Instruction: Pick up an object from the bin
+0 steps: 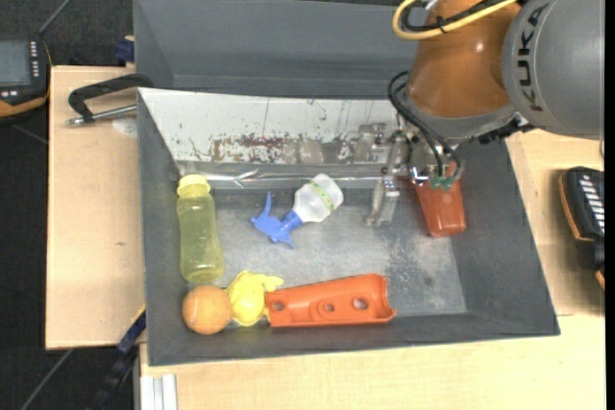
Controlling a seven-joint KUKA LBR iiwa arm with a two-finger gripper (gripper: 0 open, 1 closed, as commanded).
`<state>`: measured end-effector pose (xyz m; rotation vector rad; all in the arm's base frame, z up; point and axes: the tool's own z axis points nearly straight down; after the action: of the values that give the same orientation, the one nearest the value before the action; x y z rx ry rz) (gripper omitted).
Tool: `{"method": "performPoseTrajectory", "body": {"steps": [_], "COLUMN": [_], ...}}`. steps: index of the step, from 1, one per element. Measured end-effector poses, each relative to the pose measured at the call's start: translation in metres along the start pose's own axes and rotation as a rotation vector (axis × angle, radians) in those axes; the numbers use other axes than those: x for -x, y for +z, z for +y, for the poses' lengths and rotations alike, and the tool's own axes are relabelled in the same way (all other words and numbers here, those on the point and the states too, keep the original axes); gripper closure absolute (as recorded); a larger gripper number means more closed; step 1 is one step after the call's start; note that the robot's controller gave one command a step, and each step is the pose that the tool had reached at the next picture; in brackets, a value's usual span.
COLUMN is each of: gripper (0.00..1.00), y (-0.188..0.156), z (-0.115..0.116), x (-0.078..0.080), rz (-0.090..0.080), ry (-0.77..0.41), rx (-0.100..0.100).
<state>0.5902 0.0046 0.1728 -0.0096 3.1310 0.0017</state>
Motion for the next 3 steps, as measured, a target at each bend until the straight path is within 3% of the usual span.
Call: {"method": "performPoseTrajectory", "body": {"steps": [1,2,3], "gripper": [0.00,0.00,0.00], "y": [0.036,0.052,0.089], "z": [0.010,0.023,0.039], "x": [0.001,0.000,0.004], "rz": [0.012,-0.001,0.007], "ry": [-0.015,0.032,-0.012], "rx": [0.002,0.001,0.002]}}
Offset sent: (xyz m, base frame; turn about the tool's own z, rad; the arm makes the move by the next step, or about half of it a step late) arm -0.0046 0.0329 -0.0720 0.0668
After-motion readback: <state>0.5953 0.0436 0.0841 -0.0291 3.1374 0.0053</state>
